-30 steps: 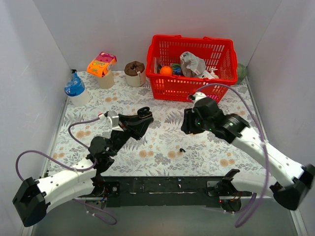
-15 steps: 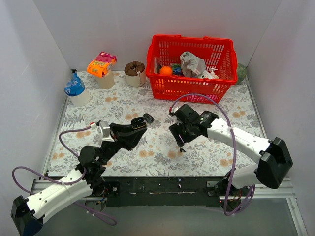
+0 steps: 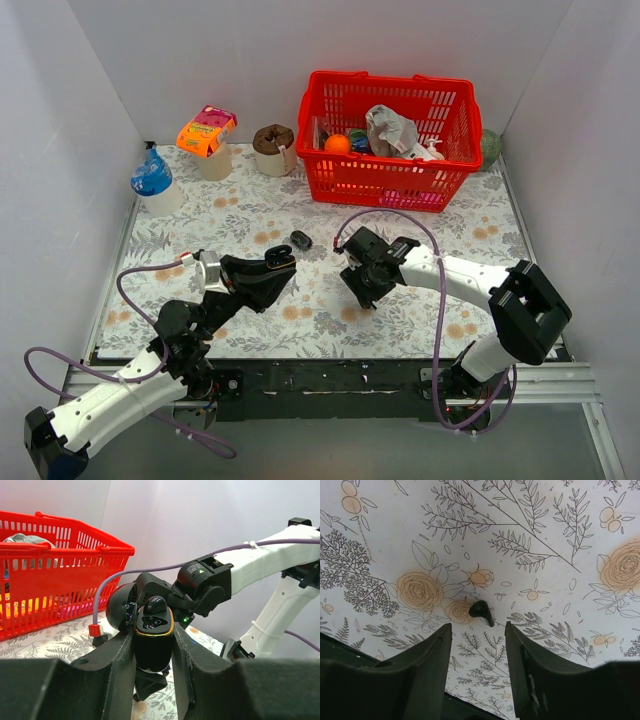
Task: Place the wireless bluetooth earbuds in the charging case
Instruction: Pick up the earbud from the center of the board.
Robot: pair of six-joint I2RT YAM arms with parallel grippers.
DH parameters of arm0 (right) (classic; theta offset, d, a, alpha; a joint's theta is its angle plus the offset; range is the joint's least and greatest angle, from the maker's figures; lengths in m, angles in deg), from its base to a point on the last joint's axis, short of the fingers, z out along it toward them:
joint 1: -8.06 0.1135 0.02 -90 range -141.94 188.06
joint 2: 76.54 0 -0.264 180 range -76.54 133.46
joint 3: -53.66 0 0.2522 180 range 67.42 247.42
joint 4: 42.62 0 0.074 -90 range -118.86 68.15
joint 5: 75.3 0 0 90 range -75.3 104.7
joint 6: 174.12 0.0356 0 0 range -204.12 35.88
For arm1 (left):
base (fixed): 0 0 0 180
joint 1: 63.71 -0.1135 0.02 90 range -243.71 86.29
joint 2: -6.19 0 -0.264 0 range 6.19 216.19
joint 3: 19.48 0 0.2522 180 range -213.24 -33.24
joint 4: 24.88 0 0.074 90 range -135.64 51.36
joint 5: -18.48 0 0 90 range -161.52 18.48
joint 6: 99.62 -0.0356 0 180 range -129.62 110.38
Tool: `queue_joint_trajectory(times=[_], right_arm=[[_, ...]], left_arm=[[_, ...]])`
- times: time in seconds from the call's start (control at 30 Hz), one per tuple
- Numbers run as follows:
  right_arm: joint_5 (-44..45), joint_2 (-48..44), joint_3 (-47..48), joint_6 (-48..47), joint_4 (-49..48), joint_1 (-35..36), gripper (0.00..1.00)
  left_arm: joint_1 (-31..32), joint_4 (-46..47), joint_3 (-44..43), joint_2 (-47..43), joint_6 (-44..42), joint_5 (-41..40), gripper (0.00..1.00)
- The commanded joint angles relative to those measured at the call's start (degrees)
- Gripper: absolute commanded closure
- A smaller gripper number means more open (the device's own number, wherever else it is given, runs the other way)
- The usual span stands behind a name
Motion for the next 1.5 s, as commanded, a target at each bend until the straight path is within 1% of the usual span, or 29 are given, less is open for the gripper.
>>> queue_joint_trajectory(times=[0.0, 0.5, 0.93, 1.23, 1.4, 1.47], right_arm=[[-0.36, 0.86, -1.32, -0.93, -4.06, 0.21, 0.47], [-0.54, 4.12, -2.38, 0.12, -6.61, 0.21, 0.55], [-0.10, 3.59, -4.75, 0.39, -6.61, 0.21, 0.56], [-0.01, 4.03, -4.05, 0.48, -6.96, 0.21, 0.57], [-0.10, 4.47, -4.05, 0.56, -7.05, 0.21, 0.66], [-0.10, 4.38, -4.13, 0.74, -7.14, 0.21, 0.67]], left_arm=[[0.00, -0.72, 0.28, -0.06, 0.85, 0.78, 1.00], [0.00, -2.48, 0.46, -0.77, 1.73, 0.35, 1.00], [0.00, -1.51, 1.34, -0.59, 2.52, 0.43, 1.00], [0.00, -1.87, 1.34, -0.85, 2.87, 0.35, 1.00], [0.00, -2.13, 1.43, -1.20, 2.87, 0.35, 1.00], [0.00, -2.22, 1.52, -1.38, 2.87, 0.43, 1.00]])
